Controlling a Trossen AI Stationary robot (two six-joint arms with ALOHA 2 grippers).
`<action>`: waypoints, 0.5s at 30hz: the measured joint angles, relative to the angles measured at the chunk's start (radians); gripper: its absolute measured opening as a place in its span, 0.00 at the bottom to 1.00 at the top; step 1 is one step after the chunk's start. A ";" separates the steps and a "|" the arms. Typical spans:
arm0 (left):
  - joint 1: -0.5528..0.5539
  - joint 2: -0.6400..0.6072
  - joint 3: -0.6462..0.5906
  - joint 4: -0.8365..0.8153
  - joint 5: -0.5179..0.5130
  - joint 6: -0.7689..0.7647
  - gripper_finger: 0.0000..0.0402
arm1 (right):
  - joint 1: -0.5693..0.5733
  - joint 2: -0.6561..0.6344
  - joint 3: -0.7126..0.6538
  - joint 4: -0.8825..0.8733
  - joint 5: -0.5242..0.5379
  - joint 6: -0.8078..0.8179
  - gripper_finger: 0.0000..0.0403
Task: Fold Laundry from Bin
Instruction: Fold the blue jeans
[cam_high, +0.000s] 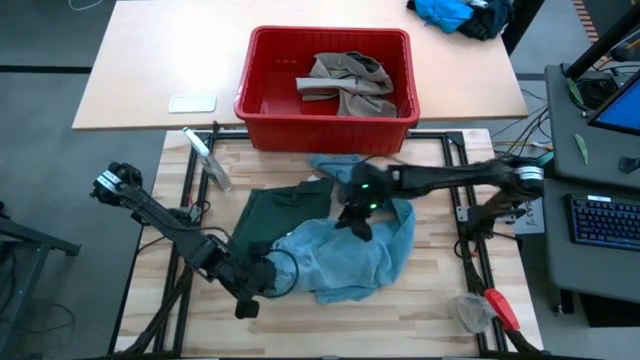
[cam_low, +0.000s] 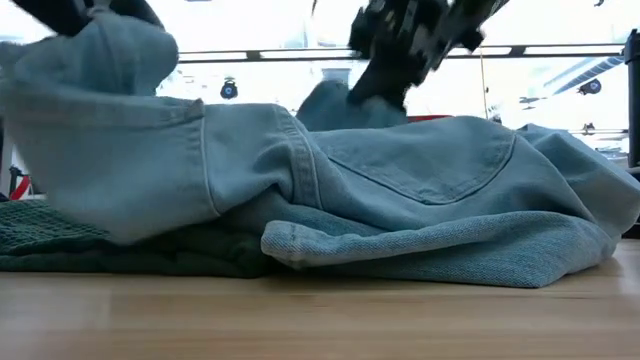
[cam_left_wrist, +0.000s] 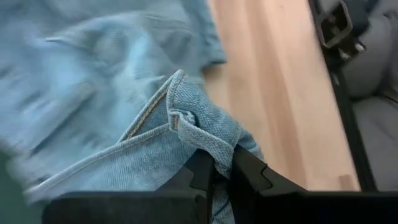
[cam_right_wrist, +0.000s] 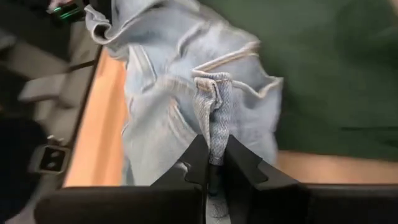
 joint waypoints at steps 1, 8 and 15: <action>-0.006 -0.020 0.006 -0.027 -0.031 -0.004 0.02 | 0.008 -0.043 0.000 -0.028 0.048 -0.007 0.05; -0.025 -0.165 0.092 -0.190 -0.388 0.003 0.02 | 0.086 -0.360 0.000 -0.100 0.366 -0.004 0.05; -0.021 -0.232 0.253 -0.226 -0.674 0.188 0.02 | 0.119 -0.550 0.000 -0.039 0.543 -0.023 0.05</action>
